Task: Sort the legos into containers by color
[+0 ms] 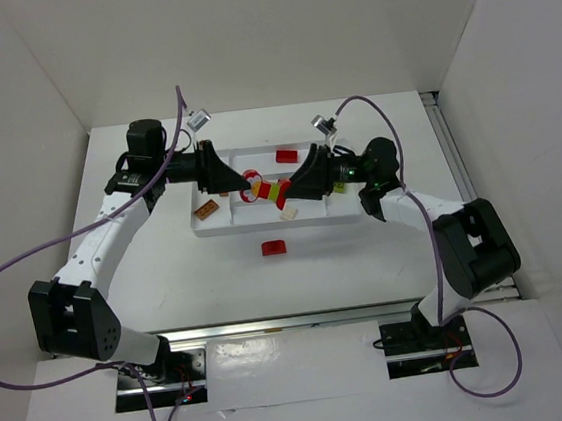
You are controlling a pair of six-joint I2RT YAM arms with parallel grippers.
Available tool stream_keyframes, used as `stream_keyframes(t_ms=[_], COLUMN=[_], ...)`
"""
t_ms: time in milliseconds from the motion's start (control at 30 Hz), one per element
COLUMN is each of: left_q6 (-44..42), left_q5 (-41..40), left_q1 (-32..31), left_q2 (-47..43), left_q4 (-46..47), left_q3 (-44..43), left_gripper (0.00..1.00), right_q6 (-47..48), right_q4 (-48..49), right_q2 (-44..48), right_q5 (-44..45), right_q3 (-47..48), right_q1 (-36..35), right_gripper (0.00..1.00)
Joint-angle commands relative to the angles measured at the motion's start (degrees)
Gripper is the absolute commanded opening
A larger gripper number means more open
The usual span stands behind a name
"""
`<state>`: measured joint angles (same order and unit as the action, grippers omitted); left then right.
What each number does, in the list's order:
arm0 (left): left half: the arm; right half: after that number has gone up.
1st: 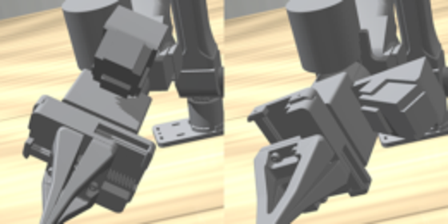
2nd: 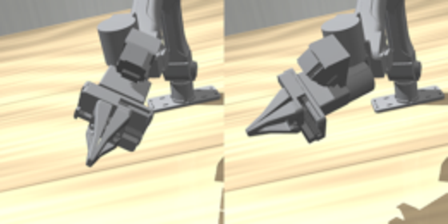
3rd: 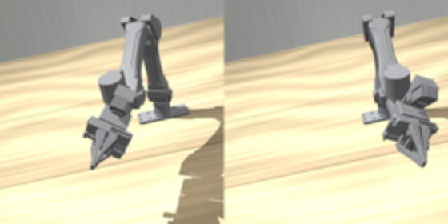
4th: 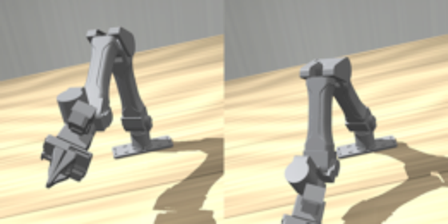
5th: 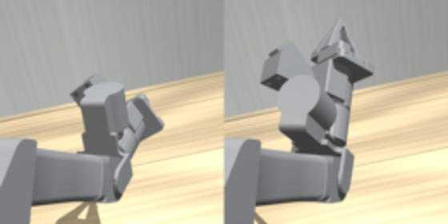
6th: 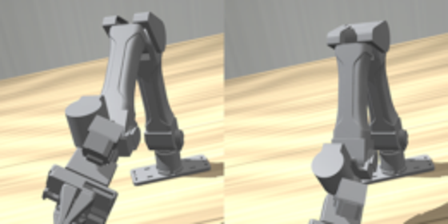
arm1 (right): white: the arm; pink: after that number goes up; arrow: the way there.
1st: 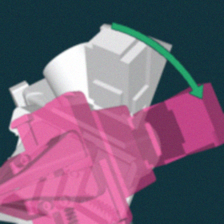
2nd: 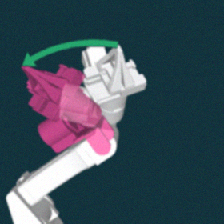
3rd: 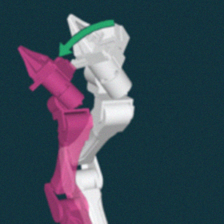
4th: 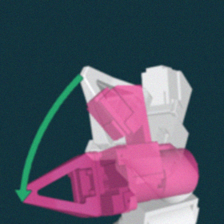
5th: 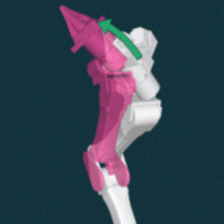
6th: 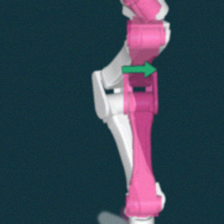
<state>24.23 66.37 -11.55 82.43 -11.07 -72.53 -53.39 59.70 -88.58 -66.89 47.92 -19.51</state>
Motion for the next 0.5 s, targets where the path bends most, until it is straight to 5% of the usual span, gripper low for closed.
stream_keyframes(t_ms=[0,233,300,467], left_q6=[-0.24,-0.23,-0.23,-0.23], left_q5=[1.92,1.40,0.87,-0.19], left_q1=[0.21,0.21,0.21,1.26], left_q2=[0.62,0.62,0.62,1.15], left_q4=[3.51,3.51,2.90,2.37], left_q3=[-2.44,-2.44,-2.44,-2.44], left_gripper=[0.00,0.00,0.00,0.00], right_q6=[-1.11,1.17,2.66,9.61], right_q4=[5.86,1.30,-0.98,-12.76], right_q2=[-0.72,-0.73,-0.11,2.00], right_q5=[-1.57,-0.43,0.88,5.98], right_q3=[0.68,1.21,1.21,1.21], right_q1=[-1.15,-1.67,-1.67,-0.98], right_gripper=[0.51,0.32,0.19,0.06])
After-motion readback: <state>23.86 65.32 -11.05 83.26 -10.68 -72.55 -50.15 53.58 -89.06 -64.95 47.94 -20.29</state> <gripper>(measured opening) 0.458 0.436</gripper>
